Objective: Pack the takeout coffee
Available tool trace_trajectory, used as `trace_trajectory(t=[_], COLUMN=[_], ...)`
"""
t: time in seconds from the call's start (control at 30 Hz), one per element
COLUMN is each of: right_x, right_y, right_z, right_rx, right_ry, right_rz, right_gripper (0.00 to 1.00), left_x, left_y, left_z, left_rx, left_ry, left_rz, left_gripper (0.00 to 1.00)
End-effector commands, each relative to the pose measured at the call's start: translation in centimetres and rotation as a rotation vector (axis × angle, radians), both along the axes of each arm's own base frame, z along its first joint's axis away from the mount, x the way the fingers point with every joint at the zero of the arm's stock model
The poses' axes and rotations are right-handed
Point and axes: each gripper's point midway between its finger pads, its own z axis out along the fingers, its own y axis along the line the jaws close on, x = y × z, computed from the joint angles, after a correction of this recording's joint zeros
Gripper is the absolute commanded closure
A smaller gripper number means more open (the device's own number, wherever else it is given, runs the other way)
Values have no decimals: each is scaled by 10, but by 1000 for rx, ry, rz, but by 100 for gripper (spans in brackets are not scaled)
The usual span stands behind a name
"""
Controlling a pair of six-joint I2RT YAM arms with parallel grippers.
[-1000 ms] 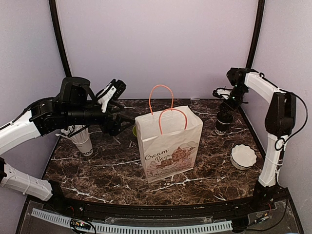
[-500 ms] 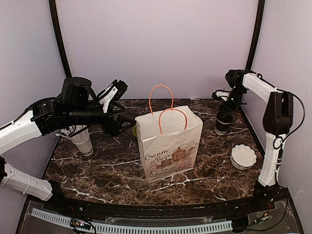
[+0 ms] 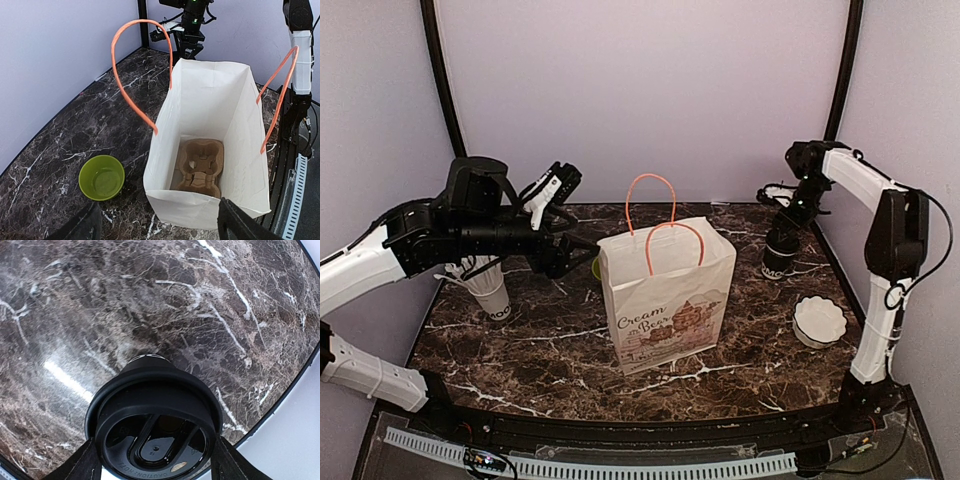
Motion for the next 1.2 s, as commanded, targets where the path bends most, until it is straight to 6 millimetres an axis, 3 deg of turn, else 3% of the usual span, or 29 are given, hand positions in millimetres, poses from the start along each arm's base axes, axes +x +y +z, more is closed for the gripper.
trace_trajectory(t=[0.0, 0.2, 0.33, 0.5, 0.57, 0.7, 0.83, 0.97, 1.1, 1.17], right_x=[-22, -43, -65, -109, -132, -165, -185, -199, -215, -220], right_y=[6, 27, 52, 79, 85, 97, 116, 139, 163, 174], right_z=[46, 111, 172, 235, 255, 287, 303, 301, 291, 284], right_rx=[67, 219, 374, 545, 585, 663, 754, 784, 769, 764], right_ry=[-75, -228, -373, -546, -614, -719, -688, -651, -604, -570], right_rz=[0, 64, 179, 355, 423, 519, 593, 679, 764, 793], right_gripper=[49, 55, 59, 59, 59, 59, 59, 60, 60, 60], left_x=[0, 3, 2, 6, 15, 38, 51, 65, 67, 66], left_y=[-2, -7, -15, -33, -40, -55, -68, -77, -88, -94], left_z=[14, 27, 36, 43, 49, 38, 31, 28, 29, 29], left_rx=[-9, -12, -32, -55, -58, -10, 16, 35, 25, 17], left_ry=[-23, -22, -10, 17, 11, 29, 35, 32, 44, 51], left_rz=[-11, -19, -41, -84, -63, -21, -17, 4, -23, -51], left_gripper=[18, 18, 18, 19, 20, 21, 24, 33, 50, 66])
